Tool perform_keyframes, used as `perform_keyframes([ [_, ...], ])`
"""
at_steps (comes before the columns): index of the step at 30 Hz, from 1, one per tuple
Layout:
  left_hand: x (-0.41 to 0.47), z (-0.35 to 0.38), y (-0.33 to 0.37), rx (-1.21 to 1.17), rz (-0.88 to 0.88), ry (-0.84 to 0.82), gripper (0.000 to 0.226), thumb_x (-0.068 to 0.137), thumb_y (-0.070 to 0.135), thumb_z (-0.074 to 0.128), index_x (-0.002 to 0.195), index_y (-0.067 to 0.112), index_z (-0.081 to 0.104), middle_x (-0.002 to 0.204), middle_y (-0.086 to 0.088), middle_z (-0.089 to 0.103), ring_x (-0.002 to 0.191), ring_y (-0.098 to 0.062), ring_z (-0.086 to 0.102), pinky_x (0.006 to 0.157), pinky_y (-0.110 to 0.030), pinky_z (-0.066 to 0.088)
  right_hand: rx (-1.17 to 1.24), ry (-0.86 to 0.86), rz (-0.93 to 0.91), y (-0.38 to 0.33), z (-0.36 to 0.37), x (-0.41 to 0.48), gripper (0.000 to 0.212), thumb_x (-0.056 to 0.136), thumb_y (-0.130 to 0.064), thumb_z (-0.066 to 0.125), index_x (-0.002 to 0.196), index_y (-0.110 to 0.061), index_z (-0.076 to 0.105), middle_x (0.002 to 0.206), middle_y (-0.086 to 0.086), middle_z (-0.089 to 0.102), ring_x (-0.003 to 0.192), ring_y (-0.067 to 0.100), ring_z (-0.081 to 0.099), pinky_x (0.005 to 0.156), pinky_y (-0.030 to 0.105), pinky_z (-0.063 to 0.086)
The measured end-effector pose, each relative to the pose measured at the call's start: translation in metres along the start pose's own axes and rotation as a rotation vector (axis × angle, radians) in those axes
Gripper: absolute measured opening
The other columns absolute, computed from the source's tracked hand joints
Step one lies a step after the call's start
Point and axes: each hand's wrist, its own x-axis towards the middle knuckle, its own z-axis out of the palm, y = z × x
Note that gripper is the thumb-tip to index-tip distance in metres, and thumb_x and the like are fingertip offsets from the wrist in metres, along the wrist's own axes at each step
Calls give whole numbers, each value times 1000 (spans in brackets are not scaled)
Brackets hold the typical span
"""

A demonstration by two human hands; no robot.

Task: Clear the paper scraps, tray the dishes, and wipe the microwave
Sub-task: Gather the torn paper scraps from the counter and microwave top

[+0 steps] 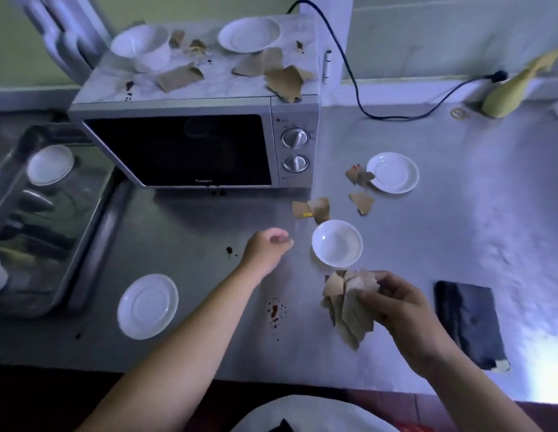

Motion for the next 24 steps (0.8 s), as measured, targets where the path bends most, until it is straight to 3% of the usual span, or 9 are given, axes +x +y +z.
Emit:
perform_keyframes([
  [3, 53, 16, 9, 283, 48, -11, 44, 90, 36, 69, 129, 17, 61, 126, -2, 63, 113, -24, 61, 88, -28, 48, 34, 151, 17, 6, -10, -1, 16, 88, 4, 60, 92, -5, 73, 97, 22, 72, 81, 34, 68, 68, 39, 56],
  [6, 91, 34, 22, 508, 145, 27, 37, 92, 41, 62, 122, 19, 61, 126, -6, 63, 114, -31, 59, 89, -37, 52, 108, 300, 43, 18, -16, 0, 22, 85, 4, 62, 86, -13, 76, 87, 13, 72, 70, 21, 67, 56, 28, 53],
  [9, 116, 53, 35, 563, 100, 130, 58, 86, 56, 59, 128, 15, 57, 132, -12, 56, 122, -36, 52, 96, -43, 48, 150, 375, 67, 31, -18, 0, 20, 80, 4, 65, 84, -13, 76, 84, 12, 72, 67, 19, 67, 52, 26, 51],
  [13, 129, 74, 45, 537, -40, 191, 86, 73, 64, 69, 138, 12, 46, 142, -15, 44, 132, -35, 39, 102, -42, 36, 189, 437, 85, 41, -16, 0, 22, 82, 8, 64, 84, -11, 76, 81, 12, 73, 65, 19, 69, 50, 25, 52],
  [20, 142, 76, 36, 570, -125, 187, 65, 76, 50, 78, 126, 14, 55, 137, -13, 43, 128, -34, 41, 99, -42, 41, 202, 487, 91, 39, -19, 4, 16, 82, 8, 65, 91, -3, 72, 82, 13, 72, 65, 19, 68, 50, 27, 52],
  [24, 146, 68, 37, 520, -132, 124, 55, 80, 42, 78, 122, 11, 61, 132, -13, 56, 120, -36, 55, 96, -42, 49, 176, 489, 93, 34, -20, 7, 18, 85, 9, 63, 91, -5, 73, 82, 12, 71, 66, 19, 67, 52, 28, 52],
])
